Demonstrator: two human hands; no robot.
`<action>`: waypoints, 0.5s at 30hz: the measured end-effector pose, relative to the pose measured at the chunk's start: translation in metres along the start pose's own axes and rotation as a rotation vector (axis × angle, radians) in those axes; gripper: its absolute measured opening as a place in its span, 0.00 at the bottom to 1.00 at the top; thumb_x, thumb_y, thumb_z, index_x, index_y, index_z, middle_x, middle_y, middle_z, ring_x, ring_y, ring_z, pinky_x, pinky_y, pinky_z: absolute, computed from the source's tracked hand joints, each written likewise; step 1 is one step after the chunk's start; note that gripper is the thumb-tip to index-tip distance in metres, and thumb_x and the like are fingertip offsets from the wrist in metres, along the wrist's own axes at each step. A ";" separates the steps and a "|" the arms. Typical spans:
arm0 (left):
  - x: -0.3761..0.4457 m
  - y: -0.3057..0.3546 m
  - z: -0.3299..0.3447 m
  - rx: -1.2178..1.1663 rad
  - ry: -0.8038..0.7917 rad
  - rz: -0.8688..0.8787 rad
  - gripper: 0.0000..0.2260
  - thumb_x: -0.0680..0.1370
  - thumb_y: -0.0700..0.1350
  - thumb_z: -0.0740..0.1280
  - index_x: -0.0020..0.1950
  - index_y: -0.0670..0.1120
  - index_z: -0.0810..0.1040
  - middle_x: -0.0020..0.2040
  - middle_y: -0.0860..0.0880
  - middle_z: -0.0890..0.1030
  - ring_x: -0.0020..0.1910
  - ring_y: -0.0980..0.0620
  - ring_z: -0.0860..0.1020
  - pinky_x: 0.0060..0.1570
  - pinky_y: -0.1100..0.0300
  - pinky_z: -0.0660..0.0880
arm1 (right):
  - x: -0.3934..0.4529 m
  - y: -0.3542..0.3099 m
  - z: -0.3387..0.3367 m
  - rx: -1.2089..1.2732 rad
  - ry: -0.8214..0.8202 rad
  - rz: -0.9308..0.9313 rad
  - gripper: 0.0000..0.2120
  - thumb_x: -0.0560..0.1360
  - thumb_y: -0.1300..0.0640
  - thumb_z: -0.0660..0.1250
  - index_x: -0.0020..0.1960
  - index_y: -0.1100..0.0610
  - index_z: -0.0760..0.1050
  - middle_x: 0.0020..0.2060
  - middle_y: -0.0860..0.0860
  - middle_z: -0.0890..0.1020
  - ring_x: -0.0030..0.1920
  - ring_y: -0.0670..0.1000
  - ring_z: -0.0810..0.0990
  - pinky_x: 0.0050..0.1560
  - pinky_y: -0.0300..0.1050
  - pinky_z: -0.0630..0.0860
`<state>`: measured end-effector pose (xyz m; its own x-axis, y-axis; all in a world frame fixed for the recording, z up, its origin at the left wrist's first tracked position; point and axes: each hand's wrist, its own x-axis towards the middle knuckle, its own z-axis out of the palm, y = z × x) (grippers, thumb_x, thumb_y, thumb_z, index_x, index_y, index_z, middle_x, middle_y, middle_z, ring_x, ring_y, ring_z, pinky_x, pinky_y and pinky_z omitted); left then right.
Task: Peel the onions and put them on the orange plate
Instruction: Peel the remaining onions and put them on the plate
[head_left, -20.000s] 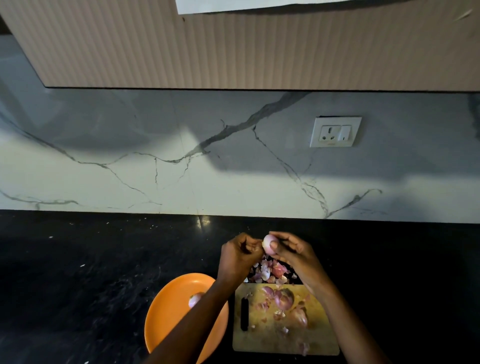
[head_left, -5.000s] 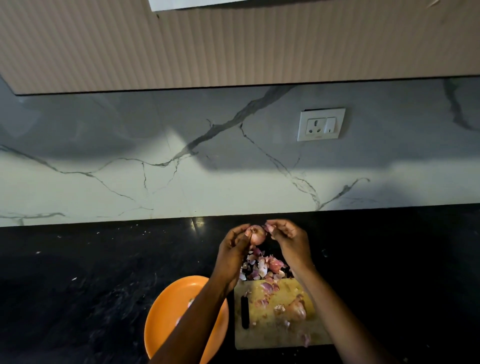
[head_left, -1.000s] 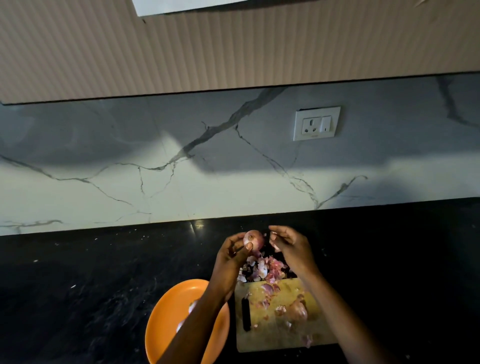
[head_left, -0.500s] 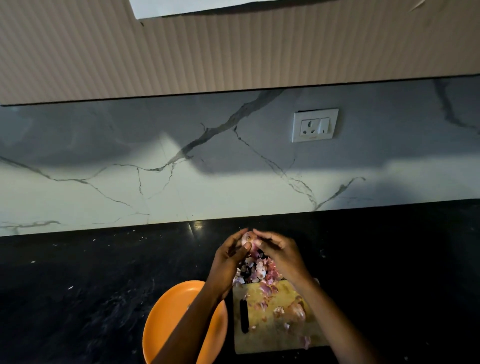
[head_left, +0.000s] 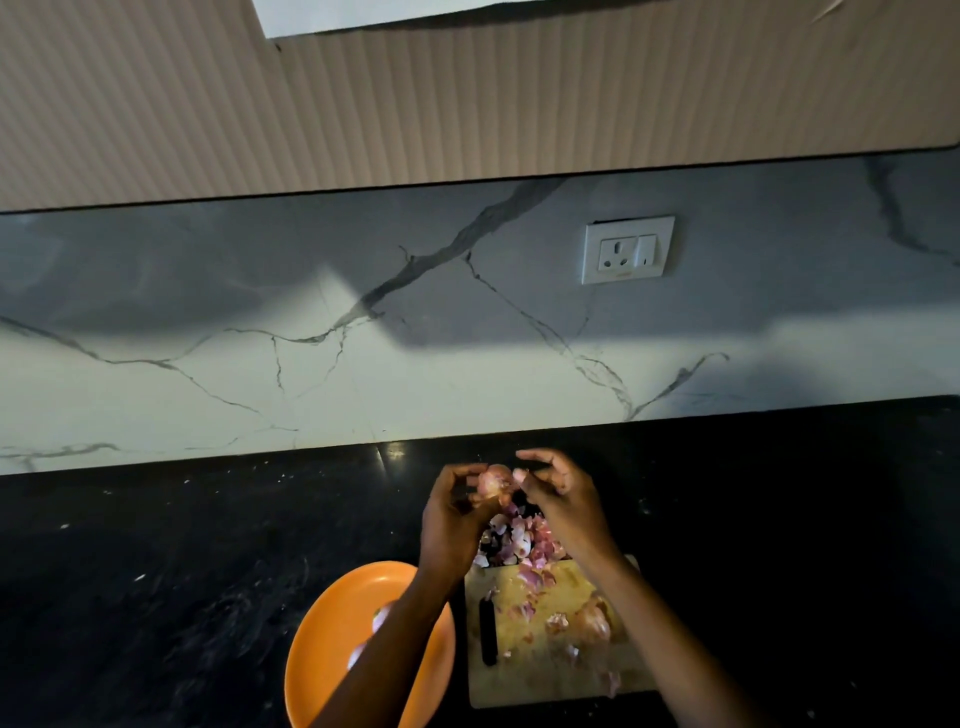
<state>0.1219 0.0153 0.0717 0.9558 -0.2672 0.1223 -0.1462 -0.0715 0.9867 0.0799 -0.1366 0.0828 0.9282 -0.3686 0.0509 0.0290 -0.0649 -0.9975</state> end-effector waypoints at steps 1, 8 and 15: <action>0.001 -0.001 -0.001 0.020 -0.003 0.015 0.17 0.73 0.37 0.76 0.59 0.47 0.77 0.55 0.50 0.83 0.53 0.56 0.82 0.51 0.59 0.81 | 0.000 0.000 0.001 0.000 -0.012 0.011 0.12 0.79 0.59 0.70 0.61 0.52 0.79 0.49 0.49 0.85 0.49 0.45 0.85 0.45 0.39 0.81; 0.003 -0.006 -0.001 0.115 -0.001 0.029 0.19 0.72 0.40 0.77 0.61 0.48 0.79 0.56 0.51 0.81 0.53 0.58 0.81 0.54 0.54 0.81 | -0.001 -0.002 -0.001 -0.011 -0.063 0.033 0.08 0.80 0.51 0.67 0.57 0.49 0.81 0.51 0.46 0.85 0.53 0.45 0.84 0.52 0.41 0.82; 0.003 -0.002 -0.001 -0.007 -0.035 -0.043 0.13 0.76 0.49 0.74 0.60 0.53 0.83 0.55 0.48 0.84 0.56 0.51 0.83 0.58 0.45 0.80 | -0.004 -0.001 -0.005 0.083 -0.110 0.084 0.13 0.76 0.54 0.72 0.60 0.52 0.82 0.55 0.47 0.86 0.58 0.44 0.83 0.57 0.41 0.80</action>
<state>0.1251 0.0158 0.0705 0.9517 -0.2973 0.0762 -0.1035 -0.0770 0.9917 0.0744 -0.1401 0.0844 0.9635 -0.2656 -0.0339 -0.0240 0.0408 -0.9989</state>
